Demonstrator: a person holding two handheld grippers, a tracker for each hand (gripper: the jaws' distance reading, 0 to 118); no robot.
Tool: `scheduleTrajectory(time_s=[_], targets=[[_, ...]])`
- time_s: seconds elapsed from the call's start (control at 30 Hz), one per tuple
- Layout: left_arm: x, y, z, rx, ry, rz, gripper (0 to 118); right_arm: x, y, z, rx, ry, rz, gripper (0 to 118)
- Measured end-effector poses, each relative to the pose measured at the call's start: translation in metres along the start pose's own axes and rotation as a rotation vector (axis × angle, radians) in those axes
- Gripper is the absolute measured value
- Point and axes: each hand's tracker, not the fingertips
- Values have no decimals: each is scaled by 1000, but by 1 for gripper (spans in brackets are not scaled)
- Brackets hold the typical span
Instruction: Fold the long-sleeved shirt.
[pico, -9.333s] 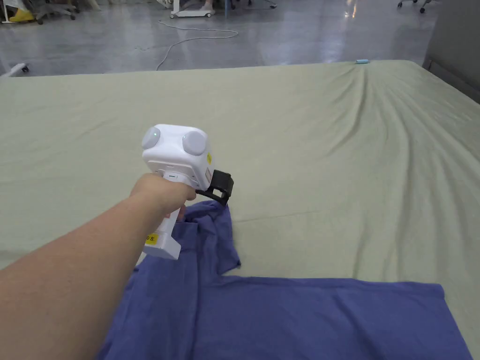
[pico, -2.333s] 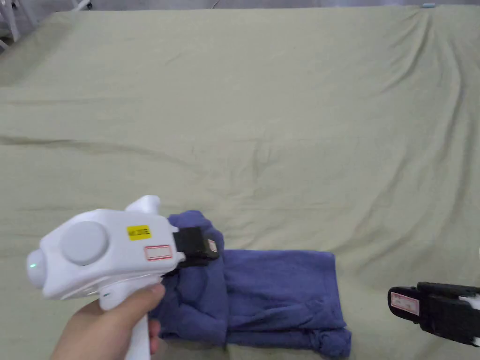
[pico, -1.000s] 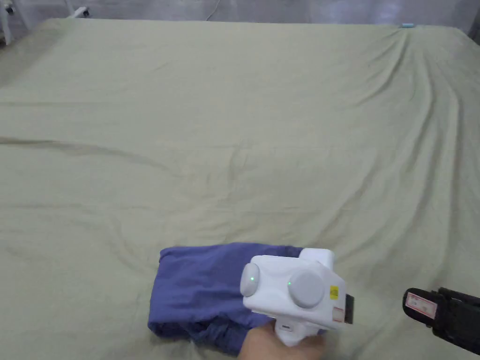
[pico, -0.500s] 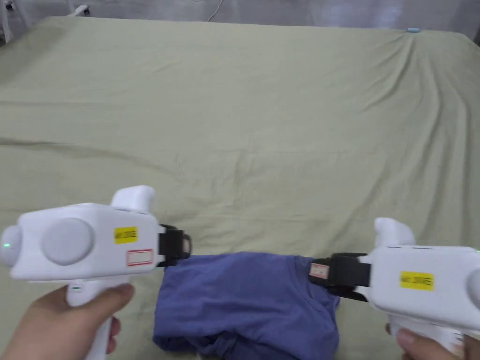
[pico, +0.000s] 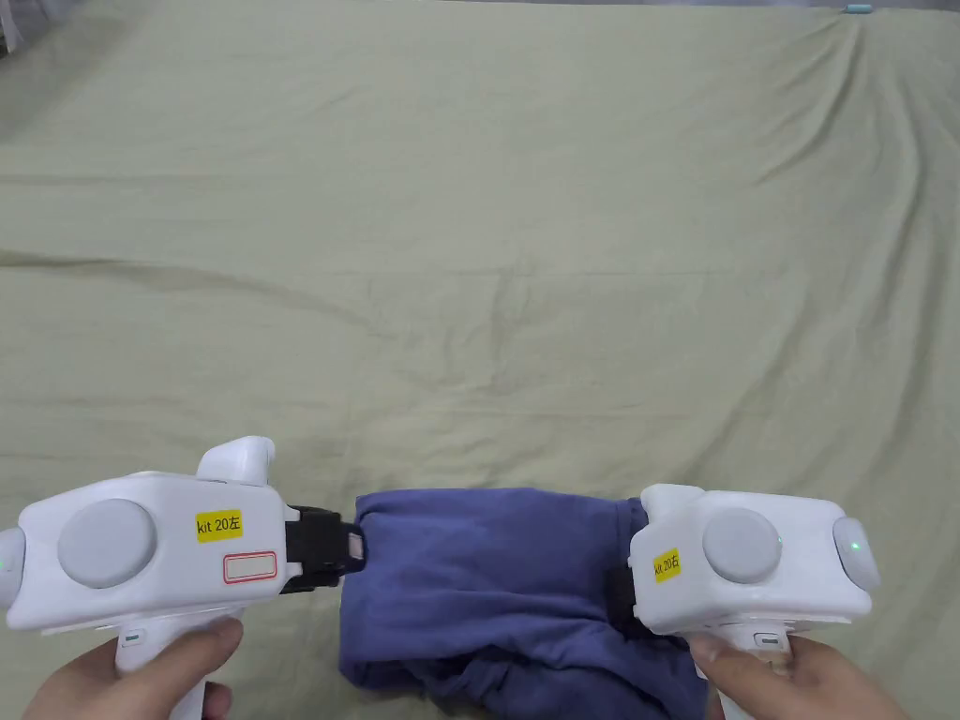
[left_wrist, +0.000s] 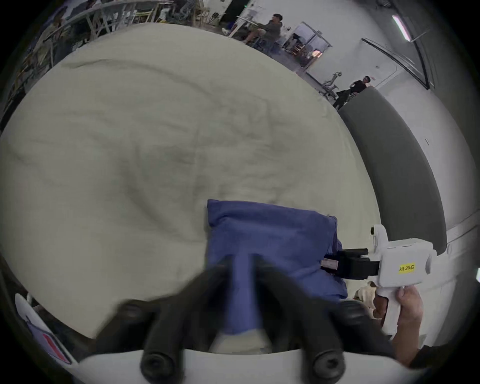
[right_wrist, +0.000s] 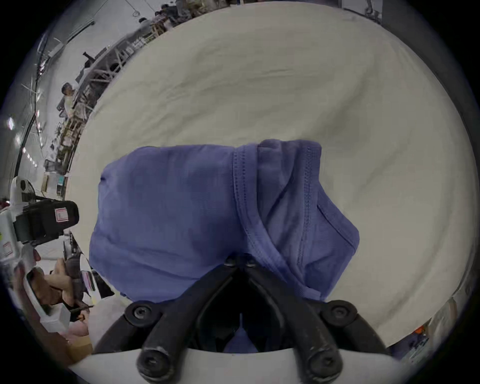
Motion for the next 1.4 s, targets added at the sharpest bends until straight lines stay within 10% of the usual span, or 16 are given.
scheduleTrajectory(time_s=[0.07, 0.1, 0.37, 0.43, 0.5, 0.83, 1.03, 1.4], targets=[[0, 2, -8, 34, 6, 13, 104, 2, -1, 1, 4, 8, -6, 0], [-2, 2, -16, 21, -34, 3, 118, 4, -2, 1, 8, 15, -10, 0], [-23, 1, -83, -190, -40, 36, 102, 15, -7, 1, 23, 67, -74, 0], [-13, 1, -74, -155, -17, -25, 71, 17, -7, 1, 25, 78, -81, 0], [-4, 0, -66, -118, -23, -75, 8, 19, -7, 0, 28, 94, -100, 0], [-35, 22, -28, -85, -244, 56, 8, -17, -12, 40, 121, 51, -169, 0], [-82, 39, 55, 4, -129, 70, 8, -112, -9, 55, 166, 150, -150, 0], [-290, 90, 165, -24, 232, 108, 8, -320, -39, 103, 223, 411, 122, 0]])
